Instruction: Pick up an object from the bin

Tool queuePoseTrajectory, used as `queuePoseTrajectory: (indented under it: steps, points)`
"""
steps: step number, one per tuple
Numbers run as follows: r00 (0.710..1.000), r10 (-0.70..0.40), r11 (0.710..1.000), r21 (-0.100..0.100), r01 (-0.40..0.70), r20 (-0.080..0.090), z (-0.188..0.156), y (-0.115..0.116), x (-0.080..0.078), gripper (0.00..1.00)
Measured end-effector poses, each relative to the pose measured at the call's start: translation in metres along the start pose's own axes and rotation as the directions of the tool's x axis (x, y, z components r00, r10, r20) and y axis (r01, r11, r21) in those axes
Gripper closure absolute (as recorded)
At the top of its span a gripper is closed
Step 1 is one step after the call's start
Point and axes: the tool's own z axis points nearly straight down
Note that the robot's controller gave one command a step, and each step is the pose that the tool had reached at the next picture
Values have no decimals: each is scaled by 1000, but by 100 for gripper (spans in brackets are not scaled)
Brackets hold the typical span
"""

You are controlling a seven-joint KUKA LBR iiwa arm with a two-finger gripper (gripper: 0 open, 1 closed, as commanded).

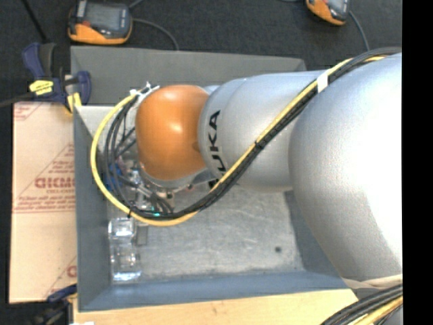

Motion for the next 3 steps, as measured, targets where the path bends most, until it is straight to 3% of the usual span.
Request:
queuePoseTrajectory:
  steps: [1, 2, 3]
  points:
    - [984, -179, 984, -1, 179, -26, 84, 17, -38, 0]
    - [986, -169, 986, -4, 169, 14, 82, 14, -46, 100]
    - [980, -200, 980, 2, 200, 16, -65, -3, -54, 100]
